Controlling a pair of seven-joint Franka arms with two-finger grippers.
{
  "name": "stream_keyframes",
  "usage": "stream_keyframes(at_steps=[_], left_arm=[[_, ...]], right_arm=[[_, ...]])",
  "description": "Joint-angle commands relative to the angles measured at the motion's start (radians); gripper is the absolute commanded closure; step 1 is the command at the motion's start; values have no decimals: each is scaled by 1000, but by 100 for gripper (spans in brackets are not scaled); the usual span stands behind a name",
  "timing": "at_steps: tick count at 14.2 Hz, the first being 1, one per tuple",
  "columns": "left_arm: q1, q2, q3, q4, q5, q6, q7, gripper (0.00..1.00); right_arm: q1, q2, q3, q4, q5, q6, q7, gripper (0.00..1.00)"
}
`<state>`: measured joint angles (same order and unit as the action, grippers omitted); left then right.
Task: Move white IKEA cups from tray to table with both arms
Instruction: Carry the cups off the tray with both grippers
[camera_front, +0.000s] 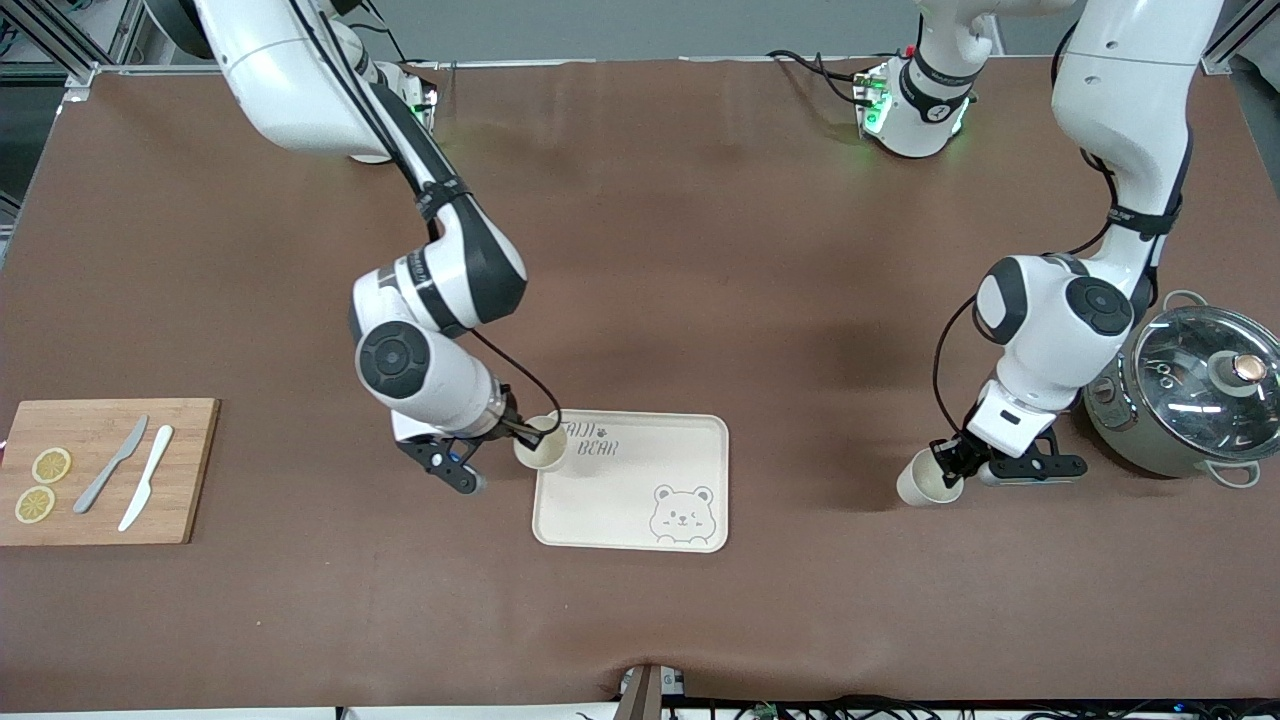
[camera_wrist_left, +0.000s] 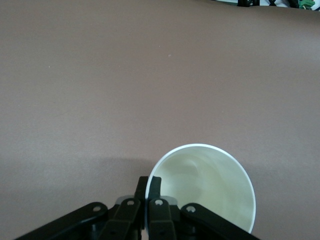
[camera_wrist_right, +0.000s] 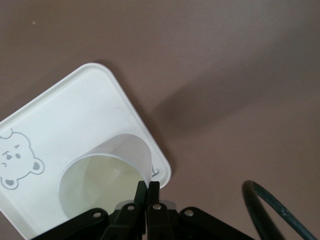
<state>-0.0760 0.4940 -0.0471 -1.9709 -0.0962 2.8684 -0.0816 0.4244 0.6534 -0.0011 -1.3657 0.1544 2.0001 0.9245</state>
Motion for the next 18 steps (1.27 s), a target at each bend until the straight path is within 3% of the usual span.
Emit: stream_keyframes(at_steps=[1, 10, 15, 18], left_arm=[[2, 32, -8, -13, -19, 75, -1, 100], [1, 67, -8, -16, -19, 129, 0, 100], [1, 78, -8, -17, -17, 147, 0, 100], [-1, 83, -8, -19, -19, 151, -1, 100]], right_arm=[[-67, -69, 13, -59, 8, -61, -123, 100], [-162, -213, 12, -263, 5, -54, -364, 100], [-269, -302, 12, -436, 5, 6, -614, 100], [-326, -327, 10, -484, 4, 14, -720, 100]])
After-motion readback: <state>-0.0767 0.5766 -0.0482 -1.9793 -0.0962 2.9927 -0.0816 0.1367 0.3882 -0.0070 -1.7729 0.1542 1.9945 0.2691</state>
